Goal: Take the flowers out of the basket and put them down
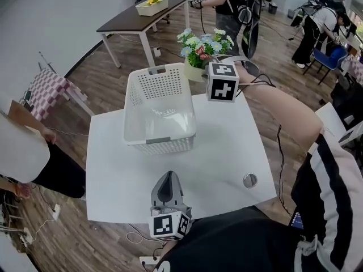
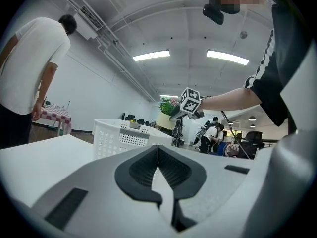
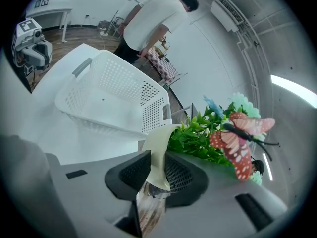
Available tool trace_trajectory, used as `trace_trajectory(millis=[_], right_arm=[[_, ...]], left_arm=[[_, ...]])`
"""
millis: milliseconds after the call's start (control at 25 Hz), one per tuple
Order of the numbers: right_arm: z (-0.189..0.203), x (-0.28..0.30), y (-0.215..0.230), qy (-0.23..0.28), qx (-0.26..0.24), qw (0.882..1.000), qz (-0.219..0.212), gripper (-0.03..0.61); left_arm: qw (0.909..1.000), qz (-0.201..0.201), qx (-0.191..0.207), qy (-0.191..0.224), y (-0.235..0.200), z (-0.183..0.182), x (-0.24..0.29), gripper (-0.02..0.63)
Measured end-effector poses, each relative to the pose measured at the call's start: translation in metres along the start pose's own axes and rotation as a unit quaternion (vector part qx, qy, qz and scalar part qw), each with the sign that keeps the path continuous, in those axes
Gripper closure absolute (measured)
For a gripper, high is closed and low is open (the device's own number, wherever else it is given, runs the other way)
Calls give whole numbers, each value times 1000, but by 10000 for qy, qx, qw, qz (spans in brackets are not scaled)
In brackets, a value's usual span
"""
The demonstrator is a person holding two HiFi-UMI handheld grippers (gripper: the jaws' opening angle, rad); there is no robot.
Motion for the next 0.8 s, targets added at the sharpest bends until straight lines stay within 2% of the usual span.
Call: trace_trajectory(millis=[160, 800], right_arm=[[17, 1, -4, -94, 33, 9999, -22, 480], [53, 19, -46, -221, 190, 9992, -287, 480]], left_arm=[[9997, 158, 134, -102, 5, 6, 5, 607], [9992, 58, 75, -378, 21, 17, 4, 607]])
Point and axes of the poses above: the fingertips, and each gripper's own axes: x forward along the fingers, y to its right, z out of its underside, the point moved 4 cm from there along -x, backward along the fingers, and after that the axes turned 10 degrees about z, right-handed, at the moved point
